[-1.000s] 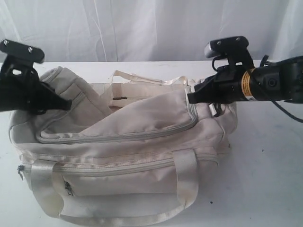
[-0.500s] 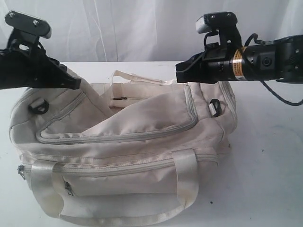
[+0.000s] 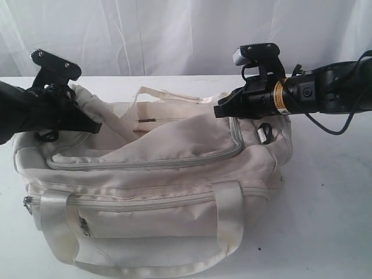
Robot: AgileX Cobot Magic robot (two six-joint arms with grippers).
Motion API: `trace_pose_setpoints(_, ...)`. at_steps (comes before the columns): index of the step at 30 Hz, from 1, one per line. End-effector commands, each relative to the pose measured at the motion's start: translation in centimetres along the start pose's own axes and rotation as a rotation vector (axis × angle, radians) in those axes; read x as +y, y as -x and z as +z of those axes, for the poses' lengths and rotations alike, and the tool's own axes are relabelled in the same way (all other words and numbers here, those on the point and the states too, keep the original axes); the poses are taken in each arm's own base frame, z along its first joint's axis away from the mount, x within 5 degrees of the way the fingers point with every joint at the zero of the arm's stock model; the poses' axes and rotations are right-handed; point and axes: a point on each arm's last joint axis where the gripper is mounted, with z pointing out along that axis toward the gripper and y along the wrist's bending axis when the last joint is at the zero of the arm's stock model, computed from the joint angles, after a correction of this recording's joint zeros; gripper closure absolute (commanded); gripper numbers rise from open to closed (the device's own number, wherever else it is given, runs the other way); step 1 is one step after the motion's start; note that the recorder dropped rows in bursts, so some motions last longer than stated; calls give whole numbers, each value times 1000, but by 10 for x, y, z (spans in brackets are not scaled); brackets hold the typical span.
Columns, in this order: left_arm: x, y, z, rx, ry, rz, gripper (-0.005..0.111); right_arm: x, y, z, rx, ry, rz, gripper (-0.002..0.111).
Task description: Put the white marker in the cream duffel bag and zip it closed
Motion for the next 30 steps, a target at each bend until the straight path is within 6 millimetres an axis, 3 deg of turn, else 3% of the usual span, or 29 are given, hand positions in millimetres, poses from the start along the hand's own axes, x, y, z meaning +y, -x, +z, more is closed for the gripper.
trace_pose_setpoints(1,16,-16,16,55,64,-47,91,-7,-2,1,26,-50,6,108)
trace_pose_setpoints(9,68,-43,26,138,157,-258,91,-15,-23,15,116,-72,40,108)
trace_pose_setpoints(13,81,-52,27,173,124,-347,91,-18,-25,16,123,-101,48,108)
trace_pose_setpoints(18,77,-52,26,185,60,-374,91,-17,-25,16,122,-88,52,108)
trace_pose_setpoints(22,70,-41,18,162,5,-367,91,-13,-21,13,108,-61,49,108)
trace_pose_setpoints(30,44,0,-14,25,-66,-295,91,2,19,-25,-20,-74,-9,108)
